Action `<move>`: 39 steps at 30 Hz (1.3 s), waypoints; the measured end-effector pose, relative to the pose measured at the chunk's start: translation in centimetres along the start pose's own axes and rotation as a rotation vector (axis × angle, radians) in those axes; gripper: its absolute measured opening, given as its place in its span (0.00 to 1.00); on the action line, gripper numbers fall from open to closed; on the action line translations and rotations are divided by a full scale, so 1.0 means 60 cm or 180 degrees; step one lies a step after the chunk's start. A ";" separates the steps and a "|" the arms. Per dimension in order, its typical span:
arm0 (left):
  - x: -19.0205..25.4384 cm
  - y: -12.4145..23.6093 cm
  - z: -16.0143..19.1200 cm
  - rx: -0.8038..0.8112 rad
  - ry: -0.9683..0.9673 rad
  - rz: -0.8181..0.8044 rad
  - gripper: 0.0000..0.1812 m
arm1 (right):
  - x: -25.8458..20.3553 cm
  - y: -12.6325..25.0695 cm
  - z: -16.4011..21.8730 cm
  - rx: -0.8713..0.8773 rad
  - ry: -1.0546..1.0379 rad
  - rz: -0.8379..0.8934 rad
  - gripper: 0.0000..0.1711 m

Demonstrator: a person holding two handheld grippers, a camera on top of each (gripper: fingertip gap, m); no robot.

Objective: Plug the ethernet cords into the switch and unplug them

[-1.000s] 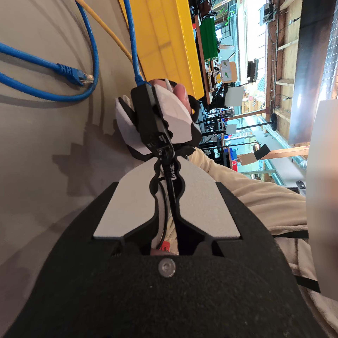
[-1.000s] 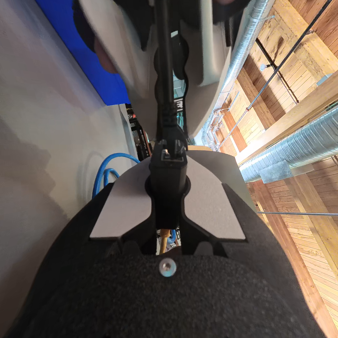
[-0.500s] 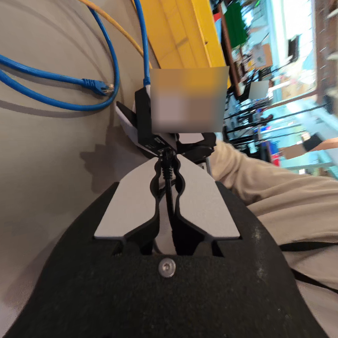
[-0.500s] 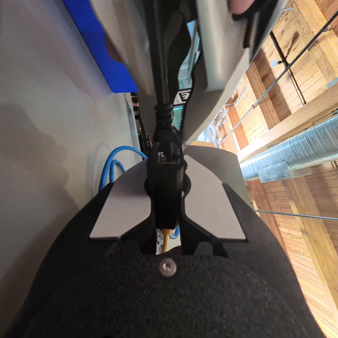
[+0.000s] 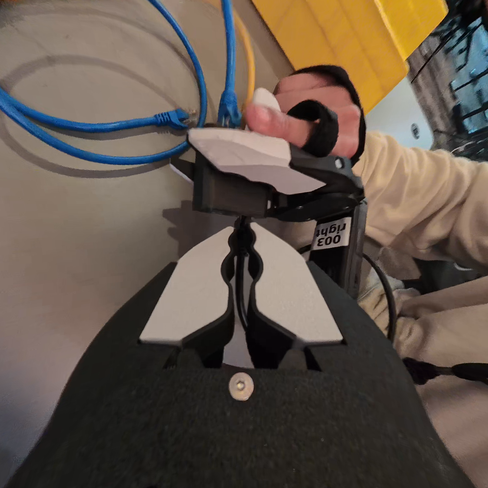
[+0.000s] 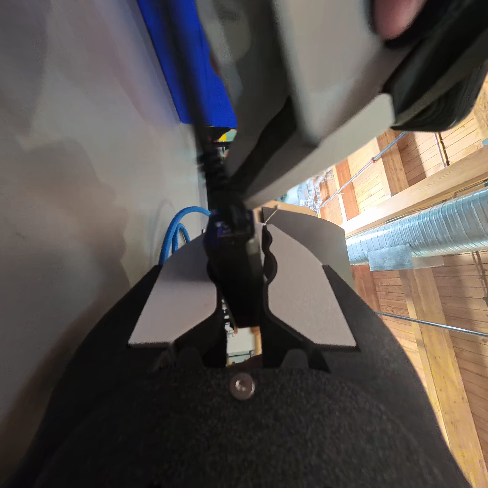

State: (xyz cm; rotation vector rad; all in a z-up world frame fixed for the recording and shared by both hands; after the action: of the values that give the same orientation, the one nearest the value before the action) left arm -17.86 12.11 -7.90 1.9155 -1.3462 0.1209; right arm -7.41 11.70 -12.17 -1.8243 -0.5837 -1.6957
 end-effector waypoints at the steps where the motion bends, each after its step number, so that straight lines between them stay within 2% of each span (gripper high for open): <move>1: -0.001 -0.004 0.003 -0.0016 -0.0025 -0.0040 0.03 | 0.003 -0.001 0.001 -0.0052 -0.0008 0.0018 0.19; 7: 0.009 0.011 -0.016 0.0357 0.0050 0.0155 0.03 | 0.019 0.002 0.010 -0.0084 -0.0185 0.0181 0.16; 11: -0.005 0.018 -0.015 0.0505 0.0879 0.0899 0.09 | 0.035 0.007 0.005 0.0079 -0.0363 0.0359 0.15; 14: -0.007 0.009 -0.005 0.0512 0.1271 0.1303 0.10 | 0.037 0.009 0.004 0.0112 -0.0365 0.0384 0.15; 20: -0.014 -0.008 0.007 0.0541 0.1799 0.1686 0.08 | 0.035 0.008 0.006 0.0111 -0.0323 0.0341 0.15; 31: -0.027 -0.005 0.007 0.0653 0.1711 0.1443 0.08 | 0.025 0.004 0.004 0.0070 -0.0212 0.0247 0.15; 39: -0.016 0.000 0.004 0.0470 0.0992 0.0982 0.07 | 0.018 0.000 -0.004 -0.0044 -0.0194 0.0139 0.15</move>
State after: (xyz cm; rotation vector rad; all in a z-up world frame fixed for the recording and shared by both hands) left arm -18.36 12.71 -8.56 1.7048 -1.4358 0.6603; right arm -7.51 11.46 -11.12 -1.8903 -0.5545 -1.6243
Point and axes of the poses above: each gripper's, where its closed fingertips meet, y back along the fingers, z out of its underside, x = y × z across the jaws, the point moved 8 cm from there along y, back along the fingers, and after that the axes turned 13 degrees about x, right-handed, at the moved point
